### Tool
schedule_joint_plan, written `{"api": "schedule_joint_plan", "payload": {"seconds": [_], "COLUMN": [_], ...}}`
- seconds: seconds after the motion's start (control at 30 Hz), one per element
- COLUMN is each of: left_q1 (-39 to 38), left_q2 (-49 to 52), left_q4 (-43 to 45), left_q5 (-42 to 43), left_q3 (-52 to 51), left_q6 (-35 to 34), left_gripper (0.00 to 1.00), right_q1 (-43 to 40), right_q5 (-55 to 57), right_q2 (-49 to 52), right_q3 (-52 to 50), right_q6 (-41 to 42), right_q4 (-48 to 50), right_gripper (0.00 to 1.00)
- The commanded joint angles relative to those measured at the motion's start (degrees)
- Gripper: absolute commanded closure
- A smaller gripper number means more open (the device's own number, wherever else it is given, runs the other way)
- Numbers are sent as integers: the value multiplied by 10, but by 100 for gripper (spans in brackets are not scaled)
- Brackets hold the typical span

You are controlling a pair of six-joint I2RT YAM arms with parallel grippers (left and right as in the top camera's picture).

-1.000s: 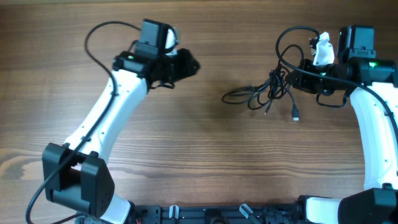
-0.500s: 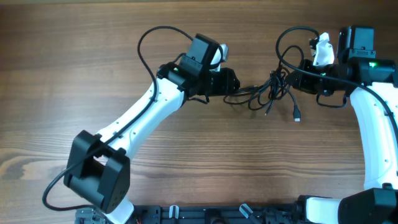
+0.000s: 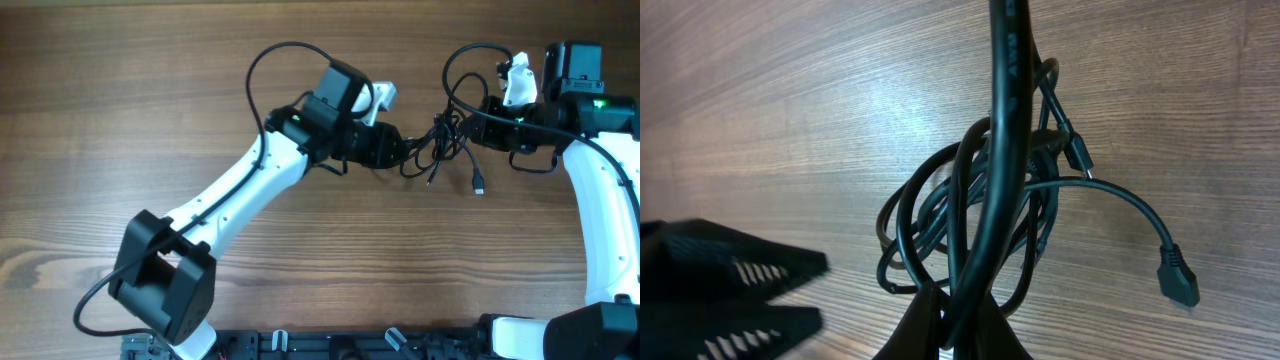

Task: Untangle cables

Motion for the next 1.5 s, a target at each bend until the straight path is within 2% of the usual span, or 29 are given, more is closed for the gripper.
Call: {"api": "schedule_joint_plan", "payload": {"seconds": [0.0, 0.13, 0.43, 0.9, 1.0, 1.07, 1.23, 1.3, 1.47], "left_q1": [-31, -54, -59, -59, -59, -59, -38, -17, 40], "left_q2": [26, 47, 64, 64, 64, 64, 60, 49, -7], "left_q4": [-7, 2, 51, 55, 55, 55, 45, 16, -62], "left_q5": [-77, -175, -175, -175, -175, -190, -235, -263, -307], "left_q3": [2, 2, 2, 2, 2, 2, 2, 2, 2], "left_q6": [16, -30, -47, -47, -47, -47, -63, -91, -89], "left_gripper": [62, 64, 68, 69, 79, 96, 96, 96, 96], "right_q1": [1, 1, 1, 1, 1, 1, 1, 1, 2], "right_q5": [-1, -1, -1, -1, -1, -1, 0, 5, 38], "right_q2": [-11, -11, -11, -11, -11, -11, -11, -11, -2], "right_q3": [13, 13, 13, 13, 13, 13, 13, 10, 9], "right_q6": [-10, -12, -15, -15, -15, -15, -14, -13, 5], "right_q4": [-1, -1, -1, 0, -1, -1, -2, -2, -5], "right_gripper": [96, 96, 96, 96, 96, 96, 96, 96, 95]}}
